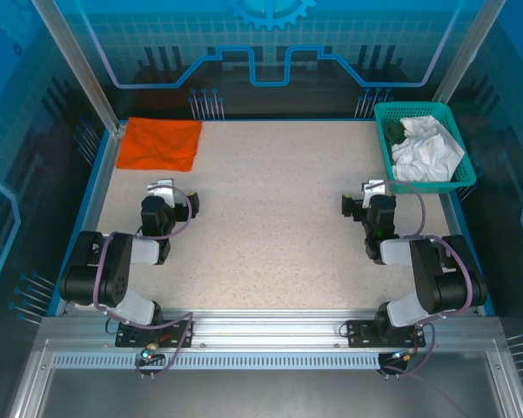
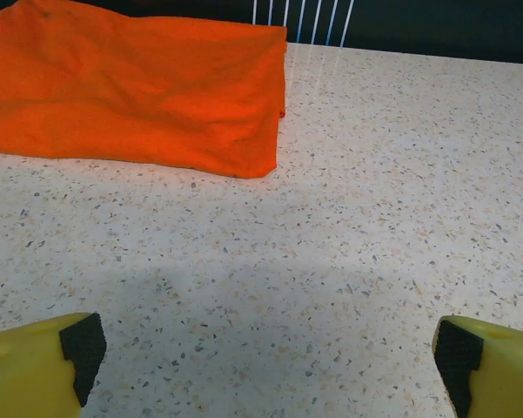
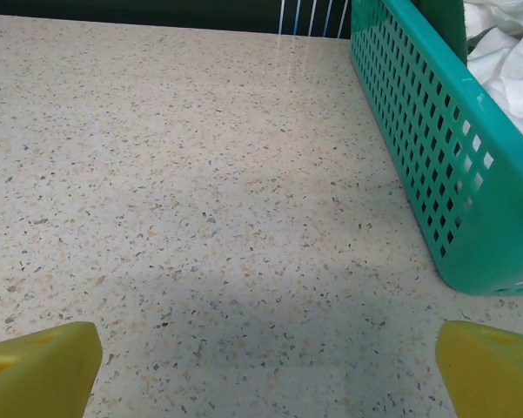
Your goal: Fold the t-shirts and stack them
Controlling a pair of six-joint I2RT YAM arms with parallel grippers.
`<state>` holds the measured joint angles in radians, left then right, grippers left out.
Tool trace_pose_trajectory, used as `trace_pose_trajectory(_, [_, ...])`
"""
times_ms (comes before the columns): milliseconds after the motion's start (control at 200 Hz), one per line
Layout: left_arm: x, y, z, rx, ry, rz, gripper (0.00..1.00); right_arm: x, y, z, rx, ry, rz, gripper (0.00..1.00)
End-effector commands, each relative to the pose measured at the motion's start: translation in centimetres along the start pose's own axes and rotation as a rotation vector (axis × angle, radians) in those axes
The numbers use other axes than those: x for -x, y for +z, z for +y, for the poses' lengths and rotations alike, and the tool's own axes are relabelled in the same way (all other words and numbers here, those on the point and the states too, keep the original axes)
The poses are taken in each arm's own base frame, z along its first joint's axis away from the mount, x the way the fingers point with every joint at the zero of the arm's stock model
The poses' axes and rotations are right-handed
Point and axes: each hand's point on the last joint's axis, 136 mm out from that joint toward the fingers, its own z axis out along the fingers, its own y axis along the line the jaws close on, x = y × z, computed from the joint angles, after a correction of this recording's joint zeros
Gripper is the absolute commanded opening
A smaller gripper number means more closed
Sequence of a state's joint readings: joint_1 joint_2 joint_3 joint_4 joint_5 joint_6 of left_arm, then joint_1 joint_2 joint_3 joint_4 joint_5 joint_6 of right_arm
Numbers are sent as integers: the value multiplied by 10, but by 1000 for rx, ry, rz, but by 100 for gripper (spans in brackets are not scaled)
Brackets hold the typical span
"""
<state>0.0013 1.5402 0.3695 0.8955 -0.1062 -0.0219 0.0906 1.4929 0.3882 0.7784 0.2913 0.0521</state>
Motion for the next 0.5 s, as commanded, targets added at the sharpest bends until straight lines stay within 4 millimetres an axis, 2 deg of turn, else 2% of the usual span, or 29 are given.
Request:
trace_pose_trajectory(0, [6, 3, -8, -34, 24, -11, 99, 11, 2, 0, 6, 13, -32, 100])
trace_pose_trajectory(495, [6, 3, -8, -39, 20, -10, 99, 11, 2, 0, 5, 12, -33, 100])
